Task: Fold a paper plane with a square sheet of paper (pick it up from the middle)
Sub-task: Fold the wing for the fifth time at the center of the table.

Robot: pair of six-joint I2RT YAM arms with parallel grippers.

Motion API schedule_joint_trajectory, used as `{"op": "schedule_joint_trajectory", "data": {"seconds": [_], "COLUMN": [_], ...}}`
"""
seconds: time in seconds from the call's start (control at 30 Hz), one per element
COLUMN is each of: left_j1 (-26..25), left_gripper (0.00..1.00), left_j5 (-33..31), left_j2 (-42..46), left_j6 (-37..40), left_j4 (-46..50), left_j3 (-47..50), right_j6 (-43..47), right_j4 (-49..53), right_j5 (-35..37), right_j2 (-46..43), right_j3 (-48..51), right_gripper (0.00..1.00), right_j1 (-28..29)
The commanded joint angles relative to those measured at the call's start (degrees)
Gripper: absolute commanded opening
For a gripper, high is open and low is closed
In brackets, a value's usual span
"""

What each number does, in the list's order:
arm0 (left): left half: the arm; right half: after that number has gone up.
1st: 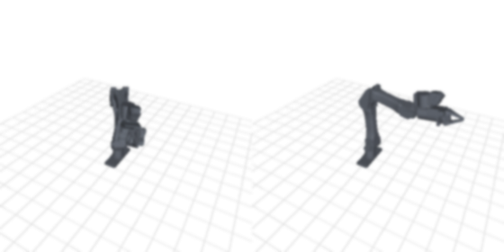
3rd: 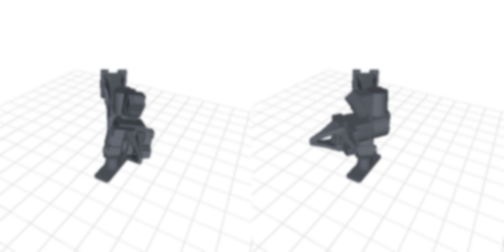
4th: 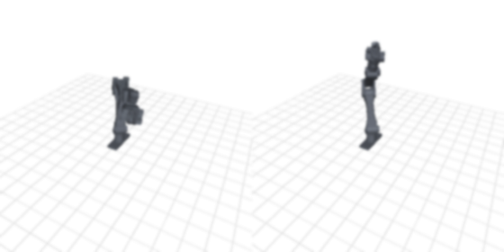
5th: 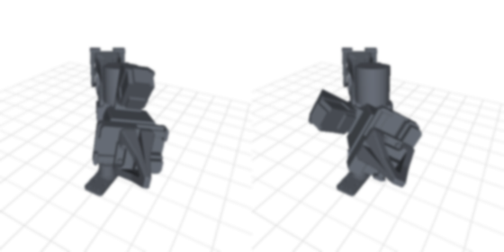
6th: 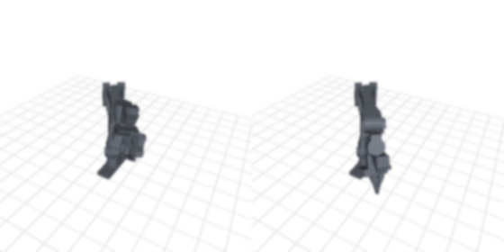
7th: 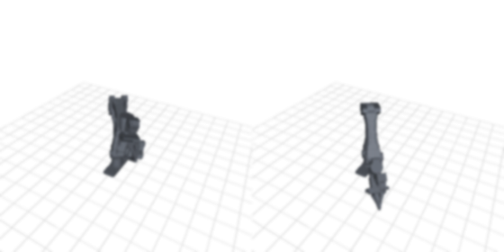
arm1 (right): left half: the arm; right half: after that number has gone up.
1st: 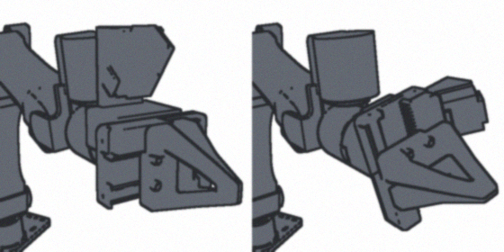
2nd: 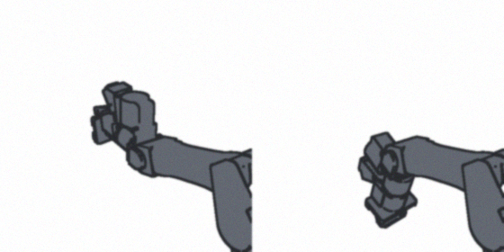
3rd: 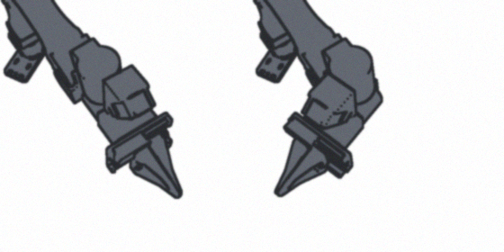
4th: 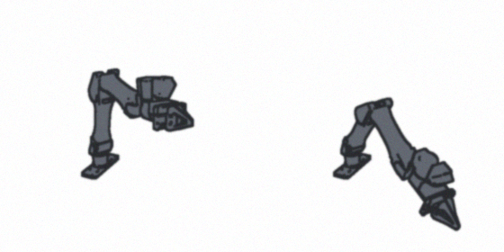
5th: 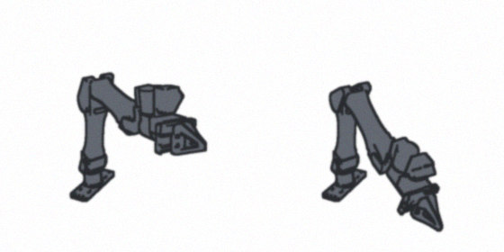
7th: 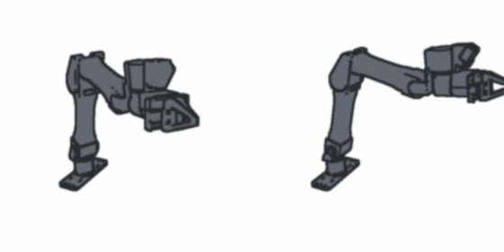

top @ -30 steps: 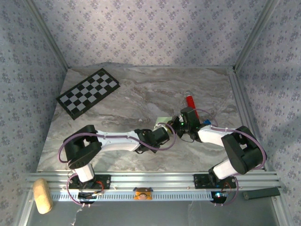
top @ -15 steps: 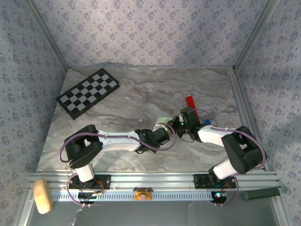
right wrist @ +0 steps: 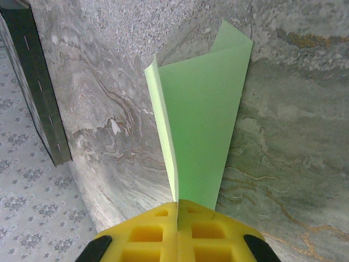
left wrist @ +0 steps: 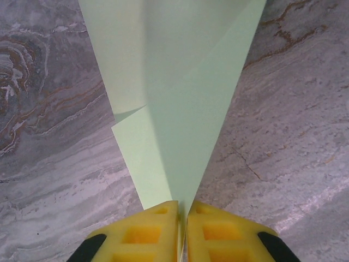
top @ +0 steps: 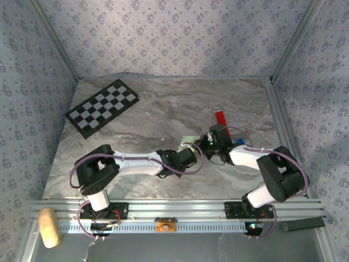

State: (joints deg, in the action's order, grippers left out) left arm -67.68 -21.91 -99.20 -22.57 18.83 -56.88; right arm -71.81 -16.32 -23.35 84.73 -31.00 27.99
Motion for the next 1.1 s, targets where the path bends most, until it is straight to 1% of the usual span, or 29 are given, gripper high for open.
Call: {"op": "schedule_joint_trajectory", "data": {"seconds": [0.0,0.07,0.13,0.2,0.33,0.47,0.53,0.7,0.9,1.07], "left_j1": [-0.4,-0.4,-0.3,-0.1,2.2,5.6,7.2,10.3,13.1,15.1], "left_gripper": [0.06,0.04,0.04,0.04,0.02,0.01,0.02,0.01,0.00,0.00], "left_j5": [-1.1,-1.3,-1.1,0.0,5.8,12.9,16.7,23.3,30.3,34.7], "left_j2": [-1.1,-1.0,-0.8,-0.4,1.9,4.9,5.9,6.8,6.3,6.1], "left_j6": [-0.5,-0.8,-1.6,-2.3,-5.1,-8.0,-8.7,-10.3,-11.8,-14.1], "left_j4": [-0.5,-0.4,-0.7,-1.8,-5.3,-10.9,-14.0,-17.7,-21.0,-25.2], "left_j3": [-0.3,-0.2,-0.1,0.6,2.7,6.3,7.9,10.0,11.7,14.0], "right_j6": [-0.1,0.0,0.7,2.0,5.0,7.1,7.8,8.3,8.4,8.4], "right_j4": [0.5,0.2,0.6,3.7,12.9,18.8,19.6,20.9,20.0,19.4], "right_j5": [-0.8,-0.8,-0.5,0.7,5.7,9.4,10.3,10.7,9.9,10.3], "right_j2": [-0.6,-0.8,-1.6,-2.7,-7.0,-12.0,-14.7,-19.2,-21.4,-22.7], "right_j3": [-0.6,-0.5,-0.5,-1.1,-1.9,-1.6,-0.7,1.2,3.0,3.7], "right_gripper": [0.02,0.05,0.11,0.17,0.29,0.35,0.37,0.38,0.38,0.38], "right_j1": [-0.4,-0.4,-0.4,-0.5,-0.6,-1.2,-1.5,-2.7,-2.9,-2.9]}}
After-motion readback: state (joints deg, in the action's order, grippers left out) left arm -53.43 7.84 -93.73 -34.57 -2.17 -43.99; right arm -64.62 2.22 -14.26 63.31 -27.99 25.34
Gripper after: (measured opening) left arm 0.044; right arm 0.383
